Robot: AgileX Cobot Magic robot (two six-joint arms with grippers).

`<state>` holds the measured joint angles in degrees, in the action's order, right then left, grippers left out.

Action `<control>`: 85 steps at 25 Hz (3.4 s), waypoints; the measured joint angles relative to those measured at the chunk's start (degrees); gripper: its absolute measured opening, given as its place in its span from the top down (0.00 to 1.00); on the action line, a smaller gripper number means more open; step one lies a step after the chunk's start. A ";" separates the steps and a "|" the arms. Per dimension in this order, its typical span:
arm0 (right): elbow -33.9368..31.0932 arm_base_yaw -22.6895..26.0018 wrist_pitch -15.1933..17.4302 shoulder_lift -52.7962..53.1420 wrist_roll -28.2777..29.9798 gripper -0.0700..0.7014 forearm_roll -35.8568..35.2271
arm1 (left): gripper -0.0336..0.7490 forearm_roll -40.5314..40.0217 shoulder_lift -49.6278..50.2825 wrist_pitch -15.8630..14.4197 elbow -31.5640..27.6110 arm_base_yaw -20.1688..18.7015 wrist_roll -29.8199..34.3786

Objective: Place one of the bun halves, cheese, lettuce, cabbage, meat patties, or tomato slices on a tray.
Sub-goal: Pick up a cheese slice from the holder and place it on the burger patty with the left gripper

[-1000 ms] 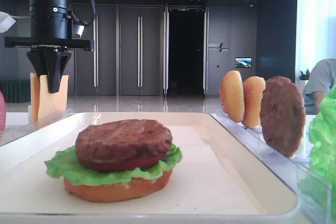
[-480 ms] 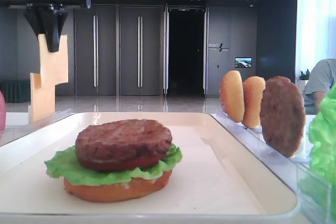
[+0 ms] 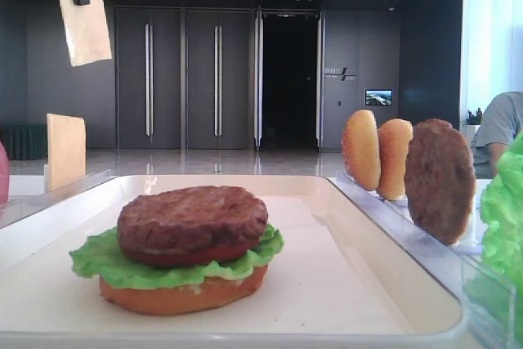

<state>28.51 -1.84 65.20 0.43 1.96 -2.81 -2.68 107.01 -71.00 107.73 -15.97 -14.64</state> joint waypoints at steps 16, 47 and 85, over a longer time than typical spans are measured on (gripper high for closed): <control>0.00 -0.05 0.00 0.00 0.00 0.59 0.00 | 0.92 2.03 -30.27 -0.06 -30.28 0.00 0.00; 0.00 -0.05 0.00 0.00 0.00 0.59 0.00 | 0.92 42.34 -46.27 22.65 -57.56 0.00 22.19; 0.00 -1.37 0.00 0.00 0.00 0.60 0.00 | 0.92 98.44 -21.39 17.17 -81.75 8.54 77.51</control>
<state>28.51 -3.21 65.20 0.43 1.96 -2.81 95.76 85.62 -53.83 25.98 -7.43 62.87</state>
